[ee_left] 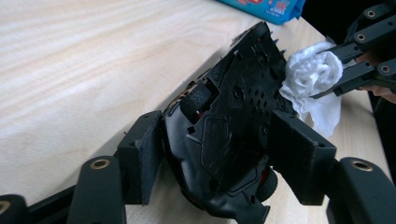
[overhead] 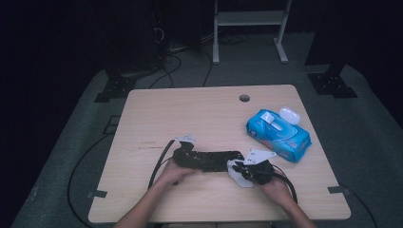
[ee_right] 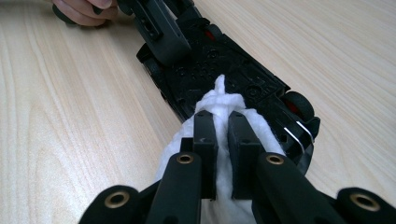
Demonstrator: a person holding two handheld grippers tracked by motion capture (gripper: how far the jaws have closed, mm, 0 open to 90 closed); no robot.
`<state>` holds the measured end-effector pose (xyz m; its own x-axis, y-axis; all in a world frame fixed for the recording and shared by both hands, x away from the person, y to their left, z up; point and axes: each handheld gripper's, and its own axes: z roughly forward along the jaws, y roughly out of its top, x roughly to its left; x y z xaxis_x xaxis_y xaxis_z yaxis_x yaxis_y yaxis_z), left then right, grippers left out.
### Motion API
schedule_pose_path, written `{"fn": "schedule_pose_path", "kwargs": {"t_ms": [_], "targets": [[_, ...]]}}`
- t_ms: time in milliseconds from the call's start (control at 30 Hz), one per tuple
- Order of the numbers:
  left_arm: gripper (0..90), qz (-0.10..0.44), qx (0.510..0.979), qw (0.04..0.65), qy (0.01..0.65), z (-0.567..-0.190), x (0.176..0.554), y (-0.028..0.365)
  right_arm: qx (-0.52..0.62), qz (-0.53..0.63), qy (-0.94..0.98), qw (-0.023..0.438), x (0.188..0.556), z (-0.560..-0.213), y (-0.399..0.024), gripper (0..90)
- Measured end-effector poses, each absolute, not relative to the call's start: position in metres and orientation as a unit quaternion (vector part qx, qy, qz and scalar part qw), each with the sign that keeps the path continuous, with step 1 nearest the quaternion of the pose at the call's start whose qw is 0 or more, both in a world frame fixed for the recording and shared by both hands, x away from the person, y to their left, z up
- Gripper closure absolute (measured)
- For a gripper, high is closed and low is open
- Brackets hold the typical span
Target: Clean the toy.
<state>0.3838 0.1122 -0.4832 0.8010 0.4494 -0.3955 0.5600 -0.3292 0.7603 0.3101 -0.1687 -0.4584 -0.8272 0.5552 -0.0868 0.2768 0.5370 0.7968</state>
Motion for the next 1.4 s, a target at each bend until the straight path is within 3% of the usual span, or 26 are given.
{"fn": "schedule_pose_path", "kwargs": {"t_ms": [200,333,500,900,1100,1400], "targets": [[43.7,-0.011,0.817,0.496,0.292,-0.479,0.375,0.114,0.247,0.423,0.856,0.163,0.311,-0.460,-0.170,83.3],[45.7,-0.035,0.813,0.495,0.305,-0.480,0.375,0.118,0.244,0.419,0.858,0.167,0.309,-0.459,-0.170,83.4],[32.4,-0.073,0.813,0.473,0.331,-0.484,0.374,0.119,0.238,0.419,0.859,0.176,0.307,-0.460,-0.169,83.5],[39.6,-0.091,0.797,0.484,0.349,-0.487,0.373,0.114,0.226,0.421,0.859,0.186,0.302,-0.462,-0.171,84.0],[39.6,-0.068,0.803,0.489,0.334,-0.486,0.369,0.113,0.222,0.424,0.858,0.185,0.301,-0.462,-0.172,84.0],[46.3,0.024,0.812,0.508,0.286,-0.480,0.354,0.108,0.227,0.417,0.859,0.194,0.300,-0.463,-0.172,84.0]]}}
